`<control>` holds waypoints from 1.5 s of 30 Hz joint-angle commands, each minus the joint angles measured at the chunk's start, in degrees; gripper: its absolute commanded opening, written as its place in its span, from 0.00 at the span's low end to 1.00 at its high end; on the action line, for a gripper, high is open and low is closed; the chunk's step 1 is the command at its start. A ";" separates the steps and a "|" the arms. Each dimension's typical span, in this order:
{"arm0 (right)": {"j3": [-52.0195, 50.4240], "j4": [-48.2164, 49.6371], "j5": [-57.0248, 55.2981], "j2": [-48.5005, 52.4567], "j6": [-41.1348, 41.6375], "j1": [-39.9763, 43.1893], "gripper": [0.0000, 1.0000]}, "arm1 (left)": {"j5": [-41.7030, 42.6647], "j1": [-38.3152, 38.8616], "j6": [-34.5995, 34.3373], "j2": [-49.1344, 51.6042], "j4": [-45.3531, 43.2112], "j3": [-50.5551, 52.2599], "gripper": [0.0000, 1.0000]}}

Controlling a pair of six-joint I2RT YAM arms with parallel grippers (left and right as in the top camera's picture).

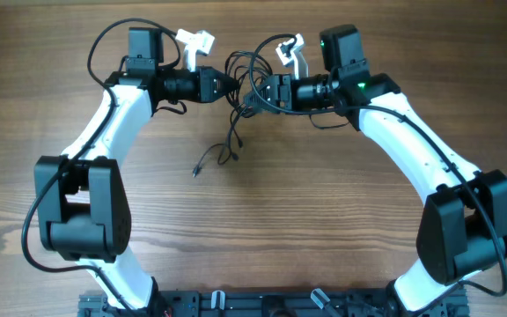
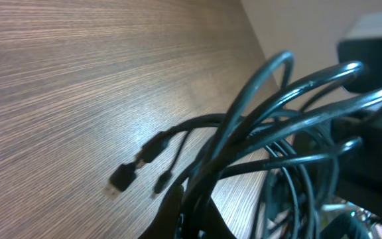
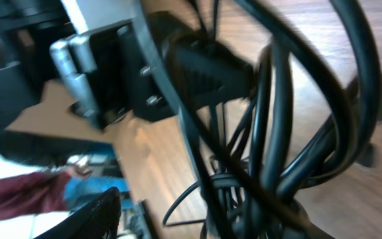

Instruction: Untangle cables

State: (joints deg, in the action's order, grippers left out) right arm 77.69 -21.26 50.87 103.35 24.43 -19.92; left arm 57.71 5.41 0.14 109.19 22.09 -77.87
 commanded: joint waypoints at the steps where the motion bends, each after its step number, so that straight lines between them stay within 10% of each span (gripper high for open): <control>1: -0.57 0.48 -7.69 -0.61 -0.02 -0.09 0.63 | 1.42 1.77 6.21 -0.70 0.92 -0.02 0.04; 18: -0.57 0.11 -14.88 -0.61 4.28 -0.04 0.50 | 4.83 1.84 10.19 -0.63 4.52 -0.02 0.04; 21: -0.57 -0.98 -15.58 -0.61 4.22 -0.04 0.71 | 4.81 1.84 10.19 -0.63 4.76 -0.02 0.04; 29: -0.55 -0.59 -2.73 -0.63 -4.35 1.90 0.86 | 3.54 1.55 9.62 -0.63 5.51 -0.02 0.04; 45: -0.57 -7.26 3.61 -0.61 -4.94 12.00 0.88 | 19.91 -6.08 2.14 -0.66 5.42 -0.02 0.04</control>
State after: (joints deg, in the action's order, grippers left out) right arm 77.23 -26.37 57.95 103.35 20.60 -7.53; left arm 70.85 0.12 4.80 109.19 27.81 -77.87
